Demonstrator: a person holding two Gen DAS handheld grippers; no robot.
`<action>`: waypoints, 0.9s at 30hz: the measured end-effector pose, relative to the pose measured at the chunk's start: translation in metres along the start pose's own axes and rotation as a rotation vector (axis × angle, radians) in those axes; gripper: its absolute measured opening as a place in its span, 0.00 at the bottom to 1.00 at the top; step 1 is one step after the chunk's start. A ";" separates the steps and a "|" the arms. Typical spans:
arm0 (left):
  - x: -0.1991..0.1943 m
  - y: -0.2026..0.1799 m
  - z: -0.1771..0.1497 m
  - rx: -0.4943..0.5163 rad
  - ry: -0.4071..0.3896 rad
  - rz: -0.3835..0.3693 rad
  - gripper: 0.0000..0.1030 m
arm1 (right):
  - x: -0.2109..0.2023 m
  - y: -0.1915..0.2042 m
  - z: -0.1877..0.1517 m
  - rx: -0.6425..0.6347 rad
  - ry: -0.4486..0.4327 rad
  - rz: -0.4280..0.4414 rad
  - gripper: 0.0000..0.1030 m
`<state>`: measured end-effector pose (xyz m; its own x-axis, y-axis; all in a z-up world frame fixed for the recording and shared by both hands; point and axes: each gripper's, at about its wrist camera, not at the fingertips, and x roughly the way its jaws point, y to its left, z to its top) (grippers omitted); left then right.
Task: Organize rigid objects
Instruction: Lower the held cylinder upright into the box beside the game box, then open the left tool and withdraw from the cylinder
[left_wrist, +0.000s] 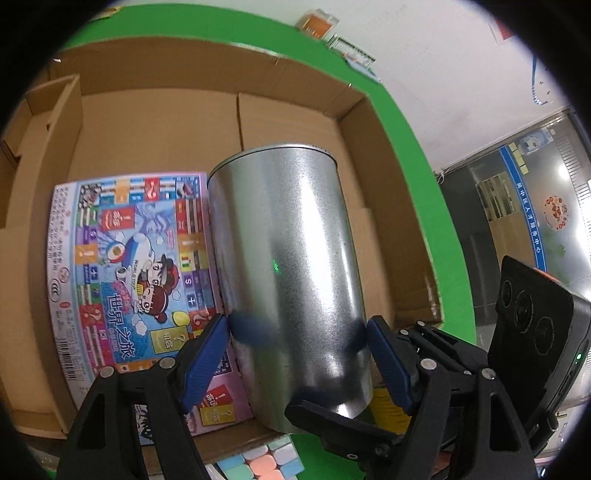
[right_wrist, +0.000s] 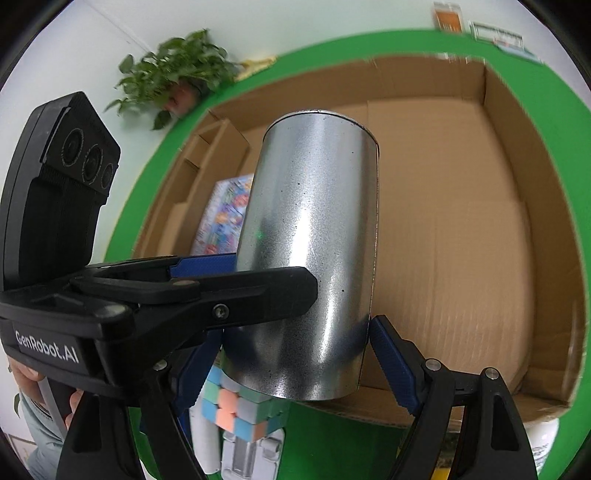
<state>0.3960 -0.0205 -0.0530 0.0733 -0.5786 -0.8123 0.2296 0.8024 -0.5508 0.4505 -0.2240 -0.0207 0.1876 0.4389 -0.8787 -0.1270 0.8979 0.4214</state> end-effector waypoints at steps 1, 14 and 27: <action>0.005 0.001 0.000 -0.009 0.014 0.001 0.73 | 0.006 -0.001 0.000 0.002 0.010 -0.017 0.77; -0.025 -0.026 -0.009 0.066 -0.050 0.092 0.70 | 0.024 0.005 -0.002 0.045 0.028 -0.061 0.80; -0.147 -0.074 -0.129 0.205 -0.664 0.348 0.80 | -0.069 0.036 -0.059 -0.119 -0.253 -0.133 0.99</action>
<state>0.2426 0.0245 0.0822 0.7251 -0.3164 -0.6117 0.2566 0.9484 -0.1863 0.3751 -0.2244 0.0420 0.4449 0.3253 -0.8344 -0.1950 0.9445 0.2643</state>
